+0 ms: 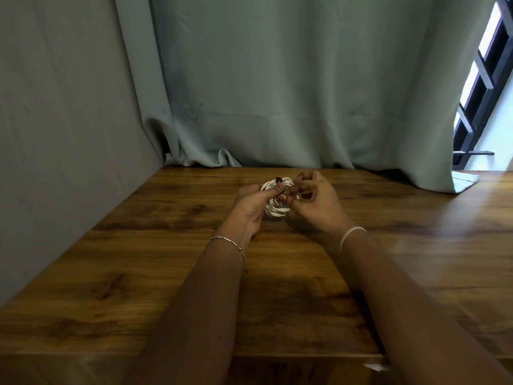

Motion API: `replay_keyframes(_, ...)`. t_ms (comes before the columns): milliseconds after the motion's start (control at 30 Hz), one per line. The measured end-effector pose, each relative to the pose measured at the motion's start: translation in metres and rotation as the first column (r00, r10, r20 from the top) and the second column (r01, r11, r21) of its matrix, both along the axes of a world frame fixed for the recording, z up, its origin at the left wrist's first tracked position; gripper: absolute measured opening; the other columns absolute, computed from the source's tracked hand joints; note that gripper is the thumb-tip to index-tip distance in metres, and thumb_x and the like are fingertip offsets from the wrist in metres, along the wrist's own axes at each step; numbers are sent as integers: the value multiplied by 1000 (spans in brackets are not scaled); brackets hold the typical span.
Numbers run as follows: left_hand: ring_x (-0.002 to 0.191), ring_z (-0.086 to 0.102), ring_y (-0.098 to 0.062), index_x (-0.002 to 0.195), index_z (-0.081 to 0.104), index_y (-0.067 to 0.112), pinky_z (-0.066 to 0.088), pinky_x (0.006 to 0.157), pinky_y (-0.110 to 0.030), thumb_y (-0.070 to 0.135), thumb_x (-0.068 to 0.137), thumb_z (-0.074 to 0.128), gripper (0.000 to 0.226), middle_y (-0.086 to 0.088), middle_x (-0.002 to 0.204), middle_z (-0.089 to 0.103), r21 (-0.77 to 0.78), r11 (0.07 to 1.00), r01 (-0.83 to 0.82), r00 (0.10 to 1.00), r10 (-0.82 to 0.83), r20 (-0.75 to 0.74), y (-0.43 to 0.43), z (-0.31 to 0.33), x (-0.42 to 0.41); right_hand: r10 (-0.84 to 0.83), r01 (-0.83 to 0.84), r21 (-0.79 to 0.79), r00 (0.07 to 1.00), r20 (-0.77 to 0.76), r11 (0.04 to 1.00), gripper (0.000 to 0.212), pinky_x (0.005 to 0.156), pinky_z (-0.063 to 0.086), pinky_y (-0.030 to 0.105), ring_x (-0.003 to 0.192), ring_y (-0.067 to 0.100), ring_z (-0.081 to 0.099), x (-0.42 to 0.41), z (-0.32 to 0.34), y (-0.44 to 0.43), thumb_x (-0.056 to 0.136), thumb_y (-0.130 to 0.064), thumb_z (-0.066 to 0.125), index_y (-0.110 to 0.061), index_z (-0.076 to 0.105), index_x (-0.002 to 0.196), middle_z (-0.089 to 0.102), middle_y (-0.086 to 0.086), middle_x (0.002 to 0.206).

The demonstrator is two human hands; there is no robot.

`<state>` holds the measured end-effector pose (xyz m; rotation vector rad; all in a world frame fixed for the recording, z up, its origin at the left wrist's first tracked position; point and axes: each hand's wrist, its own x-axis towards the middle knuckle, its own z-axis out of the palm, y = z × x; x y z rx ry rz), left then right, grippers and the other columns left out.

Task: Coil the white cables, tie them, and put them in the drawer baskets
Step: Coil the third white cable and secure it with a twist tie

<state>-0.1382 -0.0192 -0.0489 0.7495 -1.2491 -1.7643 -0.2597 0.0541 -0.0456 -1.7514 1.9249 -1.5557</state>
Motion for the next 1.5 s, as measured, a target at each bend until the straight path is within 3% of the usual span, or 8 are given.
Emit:
replay_keyframes(167, 69, 68, -20, 96, 70, 0, 56, 67, -29, 4, 81, 73, 16, -16, 87, 72, -77, 997, -5, 1000, 5, 0, 4, 2, -4, 159, -88, -161, 844, 513, 983, 12, 77, 55, 33, 78, 17, 66, 0, 4, 4, 85, -10, 70, -12, 67, 74, 69, 6, 80)
replay_keyframes(333, 85, 69, -32, 104, 69, -4, 56, 82, -42, 0, 75, 75, 30, -24, 98, 71, -123, 992, 26, 998, -19, 63, 7, 2, -6, 102, -49, -112, 841, 532, 992, 11, 68, 55, 24, 76, 16, 65, -7, 2, 2, 84, -4, 70, -9, 61, 88, 66, 9, 88)
replay_keyframes(533, 70, 68, -24, 91, 71, 5, 57, 64, -32, 1, 78, 73, 14, -19, 87, 72, -134, 990, 42, 995, -29, 93, 9, 3, -5, 146, -167, -36, 717, 681, 985, 19, 81, 57, 37, 91, 28, 68, -8, 1, 5, 90, -10, 65, -7, 60, 108, 69, 16, 104)
replay_keyframes(767, 74, 69, -19, 112, 65, 5, 57, 62, -26, 3, 83, 68, 29, -11, 91, 72, -254, 966, -43, 979, 92, 184, 12, -2, -10, 121, -125, -30, 823, 554, 992, 7, 60, 56, 21, 67, 12, 69, -4, 4, 12, 88, -6, 66, -8, 65, 95, 70, 8, 82)
replay_keyframes(1000, 78, 68, -17, 110, 60, 13, 58, 73, -31, 3, 83, 69, 30, -6, 92, 70, -238, 970, -52, 977, 100, 191, 12, -3, -8, 95, -102, -14, 869, 485, 995, 8, 73, 57, 35, 77, 22, 68, -4, 0, 7, 87, -8, 68, -10, 66, 95, 69, 10, 85)
replay_keyframes(1167, 83, 70, -22, 110, 63, 11, 58, 69, -32, 3, 83, 68, 28, -11, 98, 72, -197, 980, -5, 979, 44, 197, 13, -4, -8, 163, -165, -35, 877, 451, 986, 28, 79, 58, 38, 87, 26, 71, -6, -3, 8, 90, -2, 61, -17, 66, 113, 71, 10, 102)
replay_keyframes(1333, 83, 70, -25, 101, 69, 8, 57, 75, -35, -1, 82, 68, 21, -14, 93, 73, -138, 988, 75, 985, -52, 166, 11, -6, -5, 208, -204, -53, 889, 409, 978, 28, 88, 56, 46, 92, 26, 71, -5, -6, 5, 91, 2, 55, -17, 73, 100, 74, 8, 100)
replay_keyframes(1500, 73, 71, -22, 111, 66, -3, 59, 67, -29, -1, 80, 70, 30, -19, 94, 72, -25, 989, 146, 985, -143, 101, 12, -3, -2, 175, -175, -32, 920, 351, 984, 33, 84, 57, 51, 86, 27, 71, -7, -7, 6, 88, 1, 54, -26, 73, 91, 72, 5, 101)
